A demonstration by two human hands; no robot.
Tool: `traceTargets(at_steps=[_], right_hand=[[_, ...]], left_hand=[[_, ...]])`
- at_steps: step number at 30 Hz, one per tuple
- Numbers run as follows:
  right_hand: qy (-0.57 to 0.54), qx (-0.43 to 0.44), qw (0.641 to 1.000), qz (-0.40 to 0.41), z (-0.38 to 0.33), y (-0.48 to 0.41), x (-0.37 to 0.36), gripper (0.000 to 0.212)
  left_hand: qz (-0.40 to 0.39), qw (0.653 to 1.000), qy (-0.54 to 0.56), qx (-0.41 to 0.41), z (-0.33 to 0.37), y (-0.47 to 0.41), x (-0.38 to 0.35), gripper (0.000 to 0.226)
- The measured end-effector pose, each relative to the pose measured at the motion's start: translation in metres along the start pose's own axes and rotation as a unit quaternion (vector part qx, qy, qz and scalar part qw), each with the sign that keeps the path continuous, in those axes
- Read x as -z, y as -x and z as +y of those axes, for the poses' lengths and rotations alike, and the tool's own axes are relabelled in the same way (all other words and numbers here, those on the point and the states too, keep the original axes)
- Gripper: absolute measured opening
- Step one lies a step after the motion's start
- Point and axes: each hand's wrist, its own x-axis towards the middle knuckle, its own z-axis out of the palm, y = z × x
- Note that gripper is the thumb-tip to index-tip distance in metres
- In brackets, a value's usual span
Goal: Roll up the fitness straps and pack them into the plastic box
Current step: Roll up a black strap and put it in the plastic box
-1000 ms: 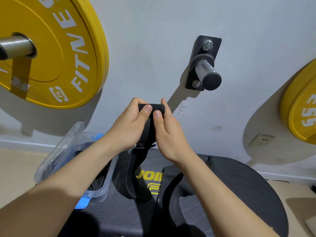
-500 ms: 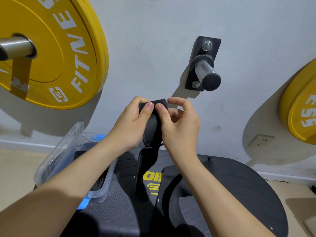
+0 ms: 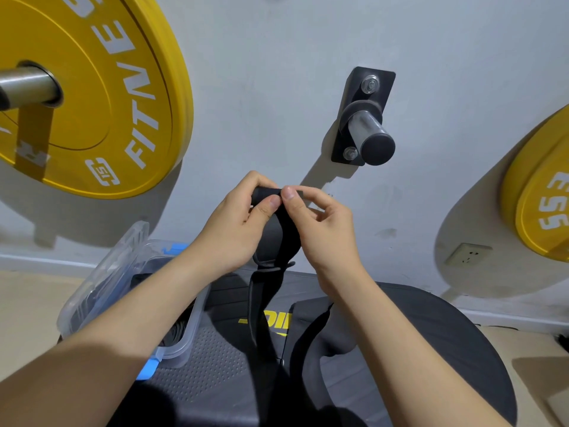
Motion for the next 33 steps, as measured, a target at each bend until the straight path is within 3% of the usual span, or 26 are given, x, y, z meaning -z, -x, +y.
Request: traceTargets(at_steps=[3,6,11,15,19,24,28,33], right_hand=[[0.000,0.012,1.000,-0.016,-0.005,0.000,0.001,0.006],[-0.001,0.032,0.999,-0.036,-0.004,-0.001,0.004,0.015],[0.059,0.053,0.994,-0.071,-0.003,-0.003,0.005,0.018],[0.076,0.076,0.993,-0.057,-0.004,-0.007,0.005,0.015],[0.051,0.078,0.993,-0.070,-0.001,-0.006,0.005,0.019],[0.037,0.010,0.997,-0.067,-0.002,-0.002,0.001,0.026],[0.051,0.040,0.996,-0.061,-0.003,-0.003,0.002,0.023],[0.033,0.052,0.996,-0.067,-0.007,-0.001,0.004,0.018]], left_hand=[[0.006,0.999,0.047,-0.001,0.002,0.001,0.000,0.019],[0.013,0.997,0.063,0.043,0.002,-0.001,0.001,0.041],[0.014,1.000,0.000,0.013,-0.005,-0.002,0.009,0.015],[0.028,0.999,0.034,-0.004,-0.002,0.001,0.003,0.025],[0.016,0.998,0.029,0.047,-0.001,0.004,-0.006,0.045],[0.009,1.000,-0.018,0.004,0.000,0.006,-0.002,0.039],[0.001,1.000,0.012,0.002,-0.001,0.006,-0.006,0.023],[0.010,0.999,-0.011,0.042,-0.002,0.003,-0.005,0.037]])
